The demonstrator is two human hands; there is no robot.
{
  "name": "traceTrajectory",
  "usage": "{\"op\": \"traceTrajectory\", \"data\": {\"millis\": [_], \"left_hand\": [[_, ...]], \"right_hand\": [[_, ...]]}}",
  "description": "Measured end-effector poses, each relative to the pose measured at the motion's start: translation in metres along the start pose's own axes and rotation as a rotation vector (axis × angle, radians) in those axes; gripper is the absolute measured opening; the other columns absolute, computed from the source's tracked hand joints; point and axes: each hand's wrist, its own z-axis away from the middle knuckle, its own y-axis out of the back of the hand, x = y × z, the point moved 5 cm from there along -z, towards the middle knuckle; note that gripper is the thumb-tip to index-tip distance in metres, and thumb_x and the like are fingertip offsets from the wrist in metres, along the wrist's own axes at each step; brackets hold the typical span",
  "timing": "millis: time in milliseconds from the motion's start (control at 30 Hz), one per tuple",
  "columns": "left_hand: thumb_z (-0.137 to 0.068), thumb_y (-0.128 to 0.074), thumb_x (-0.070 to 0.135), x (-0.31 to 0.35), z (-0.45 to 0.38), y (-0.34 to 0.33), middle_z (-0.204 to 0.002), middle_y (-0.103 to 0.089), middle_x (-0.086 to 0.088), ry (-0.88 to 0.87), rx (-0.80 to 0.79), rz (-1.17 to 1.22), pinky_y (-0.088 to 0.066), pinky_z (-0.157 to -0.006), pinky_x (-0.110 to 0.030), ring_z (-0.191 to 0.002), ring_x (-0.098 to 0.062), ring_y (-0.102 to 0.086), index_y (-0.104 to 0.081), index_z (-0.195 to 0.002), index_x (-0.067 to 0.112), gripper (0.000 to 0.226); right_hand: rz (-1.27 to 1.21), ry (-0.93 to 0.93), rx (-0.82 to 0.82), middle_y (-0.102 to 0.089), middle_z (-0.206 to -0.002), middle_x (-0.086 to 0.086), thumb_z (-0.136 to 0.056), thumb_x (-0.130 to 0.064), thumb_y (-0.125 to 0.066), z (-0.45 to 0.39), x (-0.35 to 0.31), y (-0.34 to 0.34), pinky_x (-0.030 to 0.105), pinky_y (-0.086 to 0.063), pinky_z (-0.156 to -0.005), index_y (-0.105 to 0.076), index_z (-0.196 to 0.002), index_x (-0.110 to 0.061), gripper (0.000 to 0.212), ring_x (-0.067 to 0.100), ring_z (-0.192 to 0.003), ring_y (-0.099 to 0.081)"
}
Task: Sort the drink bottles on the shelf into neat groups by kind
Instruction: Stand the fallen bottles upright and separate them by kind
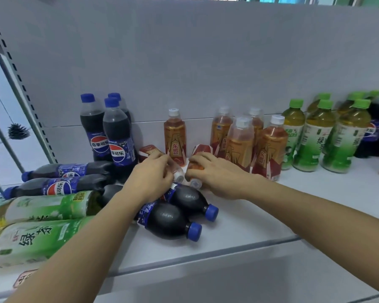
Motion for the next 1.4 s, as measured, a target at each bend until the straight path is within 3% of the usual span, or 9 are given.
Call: {"op": "traceTrajectory", "data": {"millis": [167,333,533,667,867,967,1133,1267,1400], "left_hand": [[-0.089,-0.052,0.030,-0.001,-0.002,0.001,-0.120,-0.060,0.004,-0.007,0.019,0.027,-0.054,-0.086,-0.041,-0.099,-0.016,-0.060,-0.065,-0.117,0.023,0.032],[-0.090,-0.056,0.029,-0.003,-0.005,-0.001,-0.120,-0.060,0.003,0.004,0.027,0.031,-0.052,-0.085,-0.034,-0.100,-0.015,-0.059,-0.065,-0.119,0.022,0.031],[-0.091,-0.056,0.029,-0.003,-0.006,-0.002,-0.121,-0.058,0.003,0.001,0.013,0.045,-0.055,-0.088,-0.041,-0.101,-0.016,-0.059,-0.064,-0.120,0.021,0.031],[-0.091,-0.054,0.031,-0.005,-0.005,-0.003,-0.124,-0.057,0.002,0.001,0.010,0.040,-0.054,-0.090,-0.043,-0.103,-0.018,-0.060,-0.063,-0.121,0.022,0.032],[-0.091,-0.052,0.032,-0.008,-0.004,-0.006,-0.128,-0.056,0.002,0.002,0.003,0.031,-0.052,-0.093,-0.046,-0.110,-0.022,-0.059,-0.062,-0.123,0.023,0.035],[-0.092,-0.052,0.032,-0.007,-0.004,-0.006,-0.129,-0.056,0.003,0.003,0.000,0.036,-0.052,-0.094,-0.047,-0.110,-0.021,-0.059,-0.062,-0.124,0.023,0.035],[-0.093,-0.054,0.031,-0.005,-0.004,-0.004,-0.126,-0.056,0.003,0.009,0.001,0.049,-0.053,-0.094,-0.046,-0.108,-0.018,-0.058,-0.063,-0.124,0.023,0.033],[-0.092,-0.054,0.029,-0.001,-0.003,-0.001,-0.123,-0.058,0.003,0.007,0.009,0.043,-0.053,-0.092,-0.045,-0.105,-0.017,-0.058,-0.063,-0.123,0.022,0.033],[-0.091,-0.054,0.028,0.000,-0.002,0.000,-0.119,-0.059,0.005,0.009,0.023,0.034,-0.053,-0.091,-0.044,-0.103,-0.016,-0.057,-0.065,-0.118,0.022,0.030]], "right_hand": [[-0.424,-0.157,0.202,-0.052,-0.138,0.003,-0.102,-0.033,-0.052,-0.007,0.021,0.042,0.037,-0.047,-0.100,-0.044,-0.137,-0.027,0.036,0.020,-0.122,-0.053],[-0.666,-0.373,0.281,-0.058,-0.092,-0.003,-0.106,-0.026,-0.048,-0.028,0.038,0.054,0.030,-0.044,-0.063,-0.036,-0.122,-0.022,0.020,0.014,-0.081,-0.061],[-0.559,-0.630,0.426,-0.066,-0.100,0.004,-0.108,-0.031,-0.041,-0.043,0.049,0.044,0.032,-0.051,-0.060,-0.025,-0.149,-0.021,0.046,0.016,-0.077,-0.066],[-0.478,-0.707,0.509,-0.060,-0.124,0.014,-0.108,-0.035,-0.037,-0.049,0.050,0.039,0.050,-0.059,-0.078,-0.020,-0.151,-0.024,0.047,0.033,-0.097,-0.067],[-0.402,-0.706,0.461,-0.057,-0.130,0.018,-0.107,-0.027,-0.038,-0.053,0.057,0.035,0.041,-0.048,-0.069,-0.023,-0.151,-0.025,0.047,0.040,-0.104,-0.065],[-0.405,-0.682,0.434,-0.048,-0.144,0.018,-0.106,-0.022,-0.044,-0.052,0.055,0.038,0.045,-0.053,-0.082,-0.023,-0.154,-0.023,0.053,0.039,-0.117,-0.061],[-0.360,-0.538,0.668,-0.034,-0.159,0.009,-0.097,-0.011,-0.057,-0.042,0.041,0.054,0.033,-0.050,-0.091,-0.046,-0.143,-0.024,0.050,0.030,-0.131,-0.053],[-0.287,-0.336,0.941,-0.055,-0.127,0.007,-0.086,-0.012,-0.057,-0.025,0.017,0.065,0.025,-0.046,-0.086,-0.061,-0.114,-0.018,0.029,0.020,-0.113,-0.054],[-0.583,-0.195,0.865,-0.059,-0.085,-0.008,-0.090,-0.015,-0.055,-0.026,0.005,0.041,0.034,-0.050,-0.061,-0.056,-0.100,-0.022,0.012,0.008,-0.070,-0.054]]}}
